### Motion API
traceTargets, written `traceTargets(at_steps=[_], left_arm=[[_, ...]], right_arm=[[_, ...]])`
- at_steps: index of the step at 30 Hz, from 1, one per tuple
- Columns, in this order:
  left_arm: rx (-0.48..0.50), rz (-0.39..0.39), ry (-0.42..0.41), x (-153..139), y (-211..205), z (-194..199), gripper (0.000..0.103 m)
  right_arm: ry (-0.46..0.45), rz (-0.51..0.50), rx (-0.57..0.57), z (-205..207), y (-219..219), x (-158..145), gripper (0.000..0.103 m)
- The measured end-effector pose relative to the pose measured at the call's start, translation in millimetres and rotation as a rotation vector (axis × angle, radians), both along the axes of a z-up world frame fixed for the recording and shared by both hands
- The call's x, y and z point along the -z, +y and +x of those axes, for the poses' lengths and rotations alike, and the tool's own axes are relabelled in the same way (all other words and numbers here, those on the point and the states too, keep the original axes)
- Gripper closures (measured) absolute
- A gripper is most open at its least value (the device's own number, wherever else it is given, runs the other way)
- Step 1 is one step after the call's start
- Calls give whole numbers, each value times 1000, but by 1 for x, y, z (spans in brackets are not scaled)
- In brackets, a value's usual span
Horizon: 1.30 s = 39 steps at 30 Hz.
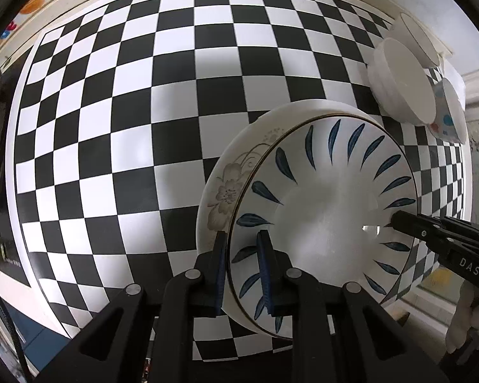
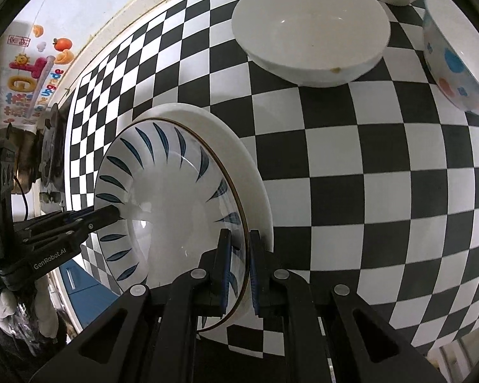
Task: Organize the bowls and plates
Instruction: 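Carry the blue-striped plate onto the plate stack and open both grippers, then raise both grippers away from the plate stack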
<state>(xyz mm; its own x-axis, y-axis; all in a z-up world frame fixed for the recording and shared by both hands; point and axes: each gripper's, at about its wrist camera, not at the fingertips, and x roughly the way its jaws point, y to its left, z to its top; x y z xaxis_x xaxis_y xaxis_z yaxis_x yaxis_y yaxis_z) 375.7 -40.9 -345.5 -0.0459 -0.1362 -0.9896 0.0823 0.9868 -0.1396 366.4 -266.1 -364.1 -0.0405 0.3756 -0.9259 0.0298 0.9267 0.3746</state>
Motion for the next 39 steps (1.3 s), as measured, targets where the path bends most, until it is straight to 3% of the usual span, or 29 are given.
traceTargets(at_steps=[15,21,26,31,33,36,39], left_arm=[[-98,45,-26,7,1,-16,84],[-119,65,-12,8,1,-21,83],[-119,78,-57,-9,1,-32,83],[-130,107,-150,-43,4,-50,83],[-134,121,-201,-61,6,-61,78],[-134,112,-261,-85,7,-75,60],[-127,129,-331,-106,9,-88,39]], right_arm=[[-16,-3,-114,11,11,4,91],[-13,-16,-93,6,13,2,87],[-16,-39,-77,1,13,-3,84],[-84,-93,-75,-11,19,-31,71],[-123,-120,-91,-17,24,-45,65],[-185,-170,-108,-33,35,-69,52],[-244,-186,-96,-51,41,-93,27]])
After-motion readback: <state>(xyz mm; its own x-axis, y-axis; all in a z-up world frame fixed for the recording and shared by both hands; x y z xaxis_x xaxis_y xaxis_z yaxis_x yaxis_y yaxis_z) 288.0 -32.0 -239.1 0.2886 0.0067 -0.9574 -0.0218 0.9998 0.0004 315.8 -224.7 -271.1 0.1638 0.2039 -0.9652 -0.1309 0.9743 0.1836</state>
